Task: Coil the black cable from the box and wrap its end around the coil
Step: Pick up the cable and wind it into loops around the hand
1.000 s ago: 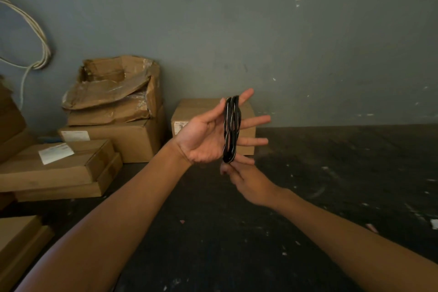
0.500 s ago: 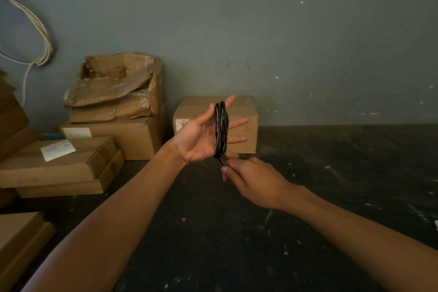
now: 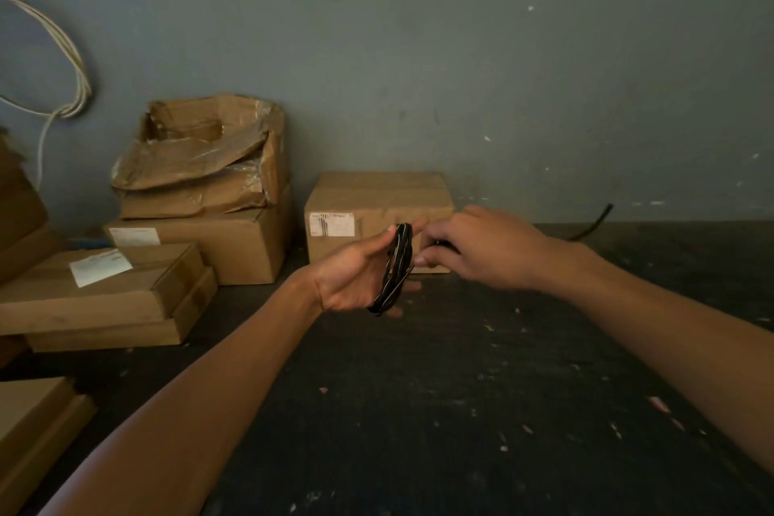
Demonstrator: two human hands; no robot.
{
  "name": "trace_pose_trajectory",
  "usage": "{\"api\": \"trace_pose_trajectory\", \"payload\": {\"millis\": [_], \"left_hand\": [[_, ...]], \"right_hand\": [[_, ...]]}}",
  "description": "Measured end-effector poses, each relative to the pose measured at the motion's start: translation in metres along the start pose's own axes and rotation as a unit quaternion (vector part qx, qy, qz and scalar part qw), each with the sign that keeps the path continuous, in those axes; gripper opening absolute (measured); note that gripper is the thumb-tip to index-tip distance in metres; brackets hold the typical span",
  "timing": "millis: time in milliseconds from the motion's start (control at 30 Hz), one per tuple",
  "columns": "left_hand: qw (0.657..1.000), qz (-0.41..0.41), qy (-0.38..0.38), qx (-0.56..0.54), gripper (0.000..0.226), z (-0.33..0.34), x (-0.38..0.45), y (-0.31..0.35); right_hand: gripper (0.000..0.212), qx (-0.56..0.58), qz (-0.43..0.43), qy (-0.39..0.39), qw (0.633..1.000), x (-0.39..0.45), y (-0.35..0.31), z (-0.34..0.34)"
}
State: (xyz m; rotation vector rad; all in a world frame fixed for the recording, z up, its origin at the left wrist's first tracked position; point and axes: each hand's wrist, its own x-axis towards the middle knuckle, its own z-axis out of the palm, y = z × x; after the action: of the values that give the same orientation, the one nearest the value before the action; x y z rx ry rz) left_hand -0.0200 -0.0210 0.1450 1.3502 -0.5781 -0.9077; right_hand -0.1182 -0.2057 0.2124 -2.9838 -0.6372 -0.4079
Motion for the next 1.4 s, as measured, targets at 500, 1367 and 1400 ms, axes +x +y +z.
{"api": "trace_pose_trajectory", "payload": {"millis": [500, 1367, 1400], "left_hand": [[0.984, -0.057, -0.154, 0.066, 0.048, 0.027, -0.024, -0.004], [0.928, 0.173, -0.218, -0.247, 0.051, 0.039, -0.016, 0.034], [0.928, 0.182, -0.205, -0.252, 0.05, 0.038, -0.015, 0.034]], "right_hand": [[0.022, 0.042, 0.035, 0.043, 0.998, 0.015, 0.047, -0.029], [0.028, 0.759, 0.102, 0.069, 0.639, -0.009, -0.024, 0.084], [0.024, 0.762, 0.112, 0.079, 0.633, -0.01, -0.028, 0.083]]}}
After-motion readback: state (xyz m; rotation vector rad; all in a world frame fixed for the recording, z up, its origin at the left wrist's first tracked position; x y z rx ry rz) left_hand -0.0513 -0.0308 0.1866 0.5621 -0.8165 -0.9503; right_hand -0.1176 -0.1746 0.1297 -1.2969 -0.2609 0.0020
